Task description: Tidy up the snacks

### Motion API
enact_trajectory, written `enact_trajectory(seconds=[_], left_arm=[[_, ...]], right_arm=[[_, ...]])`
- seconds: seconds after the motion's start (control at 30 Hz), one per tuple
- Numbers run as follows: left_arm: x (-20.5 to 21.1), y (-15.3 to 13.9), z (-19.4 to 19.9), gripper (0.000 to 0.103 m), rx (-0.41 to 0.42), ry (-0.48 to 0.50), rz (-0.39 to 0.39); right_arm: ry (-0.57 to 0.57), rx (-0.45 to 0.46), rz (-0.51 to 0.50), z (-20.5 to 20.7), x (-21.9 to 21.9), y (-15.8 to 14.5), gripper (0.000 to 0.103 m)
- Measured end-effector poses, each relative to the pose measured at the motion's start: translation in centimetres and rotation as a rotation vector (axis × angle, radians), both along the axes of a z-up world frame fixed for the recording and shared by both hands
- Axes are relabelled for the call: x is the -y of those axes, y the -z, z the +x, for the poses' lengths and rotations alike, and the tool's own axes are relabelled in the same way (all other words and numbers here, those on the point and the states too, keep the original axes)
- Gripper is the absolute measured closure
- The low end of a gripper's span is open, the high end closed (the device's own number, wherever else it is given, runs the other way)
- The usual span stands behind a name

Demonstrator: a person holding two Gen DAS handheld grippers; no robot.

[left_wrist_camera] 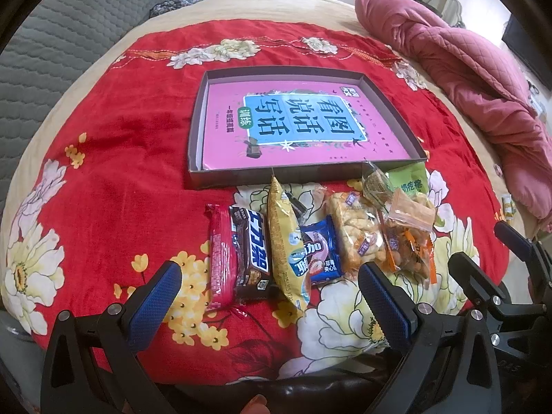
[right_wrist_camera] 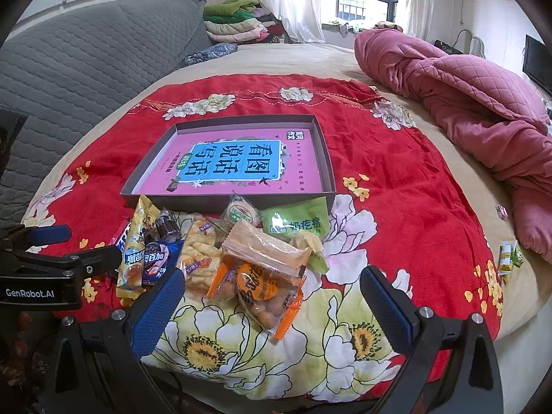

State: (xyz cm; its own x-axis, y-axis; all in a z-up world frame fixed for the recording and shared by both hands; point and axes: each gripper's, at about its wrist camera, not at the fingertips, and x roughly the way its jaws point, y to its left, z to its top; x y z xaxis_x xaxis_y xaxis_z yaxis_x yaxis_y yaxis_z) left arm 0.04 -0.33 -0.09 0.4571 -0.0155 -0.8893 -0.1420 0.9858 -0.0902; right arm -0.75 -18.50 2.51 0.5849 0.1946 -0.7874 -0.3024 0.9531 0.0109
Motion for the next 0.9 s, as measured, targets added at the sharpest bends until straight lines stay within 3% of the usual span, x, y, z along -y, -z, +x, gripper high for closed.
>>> enact_trajectory(seconds=[0.37, 0.9], left_arm=[[-0.2, -0.1, 0.0, 0.001, 0.000, -0.003, -0.006], [-4.0, 1.2, 0.3, 0.001, -0.047, -0.072, -0.093]], right_arm=[[-0.003, -0.003, 0.010, 0.0, -0.1, 0.1, 0.001], [0.001, -0.031, 0.045, 0.7, 0.6, 0.6, 0.001]])
